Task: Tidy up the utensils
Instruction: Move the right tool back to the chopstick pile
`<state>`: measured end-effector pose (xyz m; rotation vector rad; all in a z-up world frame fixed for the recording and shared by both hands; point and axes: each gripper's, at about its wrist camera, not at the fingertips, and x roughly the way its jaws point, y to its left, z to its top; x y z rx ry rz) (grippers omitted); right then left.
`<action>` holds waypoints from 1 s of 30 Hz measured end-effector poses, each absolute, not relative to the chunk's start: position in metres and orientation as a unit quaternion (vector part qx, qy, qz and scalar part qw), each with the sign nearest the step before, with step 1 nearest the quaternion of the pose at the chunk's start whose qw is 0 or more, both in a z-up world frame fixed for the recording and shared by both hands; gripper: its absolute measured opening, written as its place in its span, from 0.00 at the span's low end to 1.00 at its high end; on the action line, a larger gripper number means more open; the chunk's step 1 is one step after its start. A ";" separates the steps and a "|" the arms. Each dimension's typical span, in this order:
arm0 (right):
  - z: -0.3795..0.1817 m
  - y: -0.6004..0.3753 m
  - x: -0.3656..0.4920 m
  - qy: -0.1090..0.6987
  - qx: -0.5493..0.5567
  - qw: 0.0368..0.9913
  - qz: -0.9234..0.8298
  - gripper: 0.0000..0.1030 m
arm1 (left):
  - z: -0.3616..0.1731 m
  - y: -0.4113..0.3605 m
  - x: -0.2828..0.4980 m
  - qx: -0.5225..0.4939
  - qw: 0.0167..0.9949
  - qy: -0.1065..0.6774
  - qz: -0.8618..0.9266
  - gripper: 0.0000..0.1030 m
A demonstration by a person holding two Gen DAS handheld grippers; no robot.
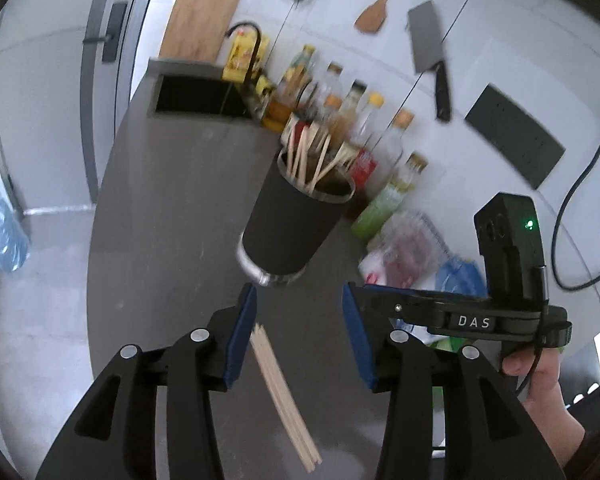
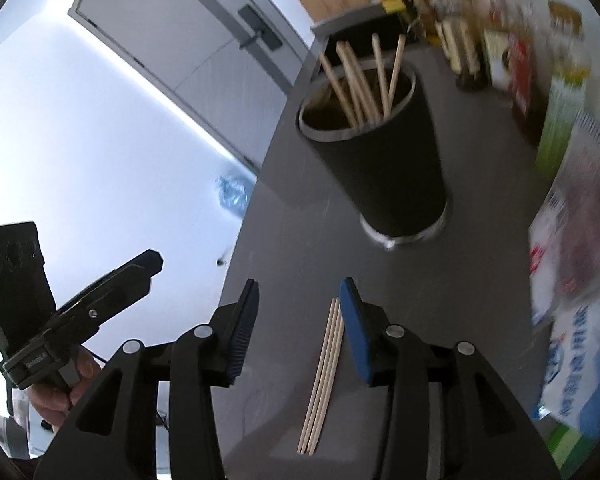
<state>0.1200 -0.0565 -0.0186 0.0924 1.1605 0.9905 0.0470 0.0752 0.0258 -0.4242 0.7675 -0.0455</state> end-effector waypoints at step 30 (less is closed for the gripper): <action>-0.128 -0.003 0.097 0.661 -0.057 0.655 0.363 0.12 | -0.088 0.072 0.048 -0.162 0.812 0.557 -0.062 0.42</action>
